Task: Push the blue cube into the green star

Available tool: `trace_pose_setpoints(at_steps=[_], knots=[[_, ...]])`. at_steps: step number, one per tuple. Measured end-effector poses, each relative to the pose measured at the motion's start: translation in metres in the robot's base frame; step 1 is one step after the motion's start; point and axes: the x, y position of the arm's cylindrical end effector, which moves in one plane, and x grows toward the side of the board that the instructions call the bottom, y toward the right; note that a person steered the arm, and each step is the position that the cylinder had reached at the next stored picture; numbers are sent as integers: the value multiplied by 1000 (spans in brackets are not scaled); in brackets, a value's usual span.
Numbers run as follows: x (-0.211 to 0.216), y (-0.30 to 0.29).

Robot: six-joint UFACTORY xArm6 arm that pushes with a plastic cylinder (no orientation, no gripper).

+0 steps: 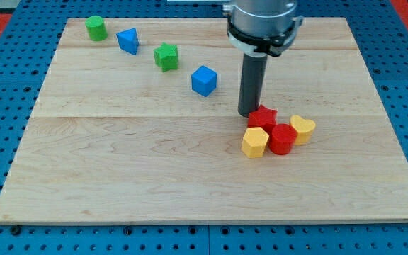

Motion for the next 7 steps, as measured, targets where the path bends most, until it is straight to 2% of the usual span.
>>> trace_pose_setpoints(at_steps=[2,3,6,7], knots=[[-8,-24],[-34,-44],[-64,-107],[-59,-63]])
